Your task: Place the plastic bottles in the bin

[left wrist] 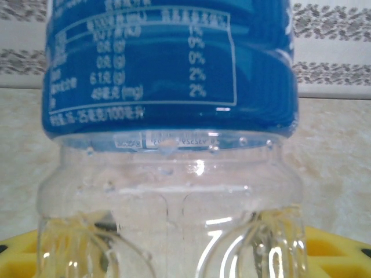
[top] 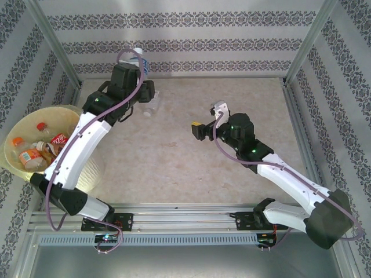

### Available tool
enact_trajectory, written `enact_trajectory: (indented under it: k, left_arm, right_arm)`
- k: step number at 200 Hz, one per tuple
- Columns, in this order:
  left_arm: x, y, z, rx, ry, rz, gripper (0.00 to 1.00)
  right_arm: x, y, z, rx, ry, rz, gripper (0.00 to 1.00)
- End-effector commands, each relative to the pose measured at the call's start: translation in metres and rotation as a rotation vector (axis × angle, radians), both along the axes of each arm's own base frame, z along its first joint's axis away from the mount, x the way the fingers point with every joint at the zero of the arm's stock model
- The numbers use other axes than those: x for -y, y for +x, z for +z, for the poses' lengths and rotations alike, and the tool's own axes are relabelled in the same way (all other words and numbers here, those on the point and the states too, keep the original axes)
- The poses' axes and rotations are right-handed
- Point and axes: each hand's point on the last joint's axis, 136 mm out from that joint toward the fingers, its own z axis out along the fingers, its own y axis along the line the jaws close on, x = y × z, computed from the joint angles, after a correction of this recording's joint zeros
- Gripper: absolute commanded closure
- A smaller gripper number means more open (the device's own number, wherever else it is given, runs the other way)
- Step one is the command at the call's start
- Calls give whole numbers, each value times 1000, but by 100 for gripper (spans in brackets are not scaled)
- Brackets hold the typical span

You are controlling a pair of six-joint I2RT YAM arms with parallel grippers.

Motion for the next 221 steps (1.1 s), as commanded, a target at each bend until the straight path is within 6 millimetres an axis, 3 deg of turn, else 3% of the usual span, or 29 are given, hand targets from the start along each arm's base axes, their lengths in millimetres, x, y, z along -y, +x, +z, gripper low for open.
enact_trajectory:
  k: [1, 28, 72, 129, 172, 221]
  left_arm:
    - [-35, -22, 13, 6, 109, 87, 50]
    - [-63, -40, 38, 51, 151, 164, 50]
    - [-129, -67, 74, 88, 265, 394, 50]
    - [-192, -99, 94, 127, 299, 636, 50]
    - [-238, -151, 73, 110, 348, 953, 50]
    - [-261, -174, 32, 26, 272, 1031, 50]
  right_arm:
    - [-6, 5, 21, 50, 11, 6, 2]
    - [-9, 8, 22, 47, 15, 4, 2]
    - [-10, 13, 21, 45, 15, -6, 2]
    - [-15, 18, 18, 14, 16, -2, 2]
    - [-18, 21, 18, 10, 23, -2, 2]
    - [-23, 23, 22, 10, 28, 17, 2]
